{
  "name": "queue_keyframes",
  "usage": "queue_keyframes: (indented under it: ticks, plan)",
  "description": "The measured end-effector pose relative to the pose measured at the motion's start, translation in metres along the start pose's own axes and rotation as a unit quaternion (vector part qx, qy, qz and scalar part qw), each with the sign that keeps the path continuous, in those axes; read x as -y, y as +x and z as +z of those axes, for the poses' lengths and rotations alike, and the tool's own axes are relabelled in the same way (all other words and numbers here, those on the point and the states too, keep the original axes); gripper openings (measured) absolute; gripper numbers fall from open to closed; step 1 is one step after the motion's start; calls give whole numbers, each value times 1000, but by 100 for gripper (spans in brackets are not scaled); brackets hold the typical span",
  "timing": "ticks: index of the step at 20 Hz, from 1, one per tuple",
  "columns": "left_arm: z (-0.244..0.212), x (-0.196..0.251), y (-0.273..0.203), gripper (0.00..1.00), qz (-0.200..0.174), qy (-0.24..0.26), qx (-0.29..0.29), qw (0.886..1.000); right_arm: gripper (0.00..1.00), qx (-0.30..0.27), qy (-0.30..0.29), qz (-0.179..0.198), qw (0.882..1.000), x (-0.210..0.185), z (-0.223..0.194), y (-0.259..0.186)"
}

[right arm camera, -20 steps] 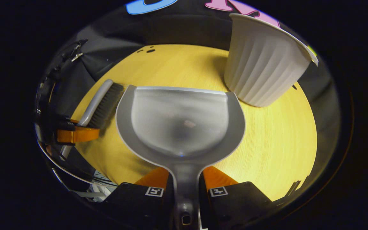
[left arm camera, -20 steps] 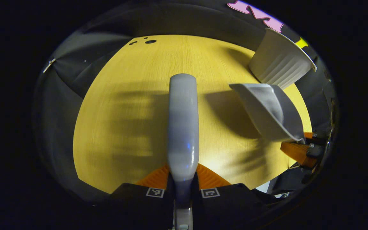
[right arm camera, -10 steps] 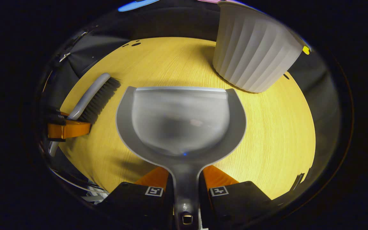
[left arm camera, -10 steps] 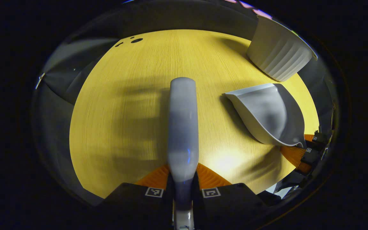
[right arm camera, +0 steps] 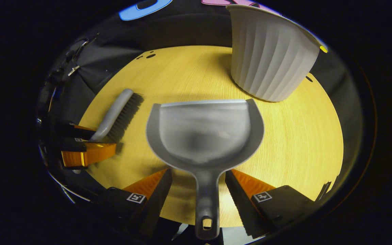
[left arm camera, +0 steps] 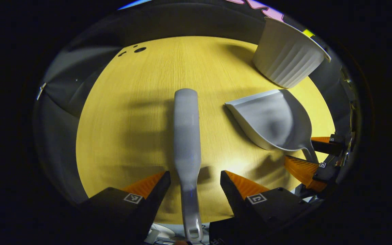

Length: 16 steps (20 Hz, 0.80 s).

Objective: Pick up the small broom and dustpan from the desktop, sweep the trash into the dustpan with the broom, and then empty the trash into the garbage bin.

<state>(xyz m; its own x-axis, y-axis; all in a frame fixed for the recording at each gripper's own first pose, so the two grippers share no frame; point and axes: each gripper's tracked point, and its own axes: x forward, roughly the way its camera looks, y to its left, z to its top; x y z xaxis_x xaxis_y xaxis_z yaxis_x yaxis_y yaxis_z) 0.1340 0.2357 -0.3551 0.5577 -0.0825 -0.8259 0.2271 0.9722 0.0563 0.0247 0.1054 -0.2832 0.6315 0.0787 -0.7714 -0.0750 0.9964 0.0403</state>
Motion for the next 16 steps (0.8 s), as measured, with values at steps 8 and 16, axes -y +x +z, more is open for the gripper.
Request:
queue_keyframes:
  ticks: [8,16]
  plan:
    - [79,-5,-111,95,26,15,197,980,99,144,-23,-21,989,17,76,-106]
    - [156,13,-254,95,46,3,443,895,99,346,-27,-47,937,37,161,-211]
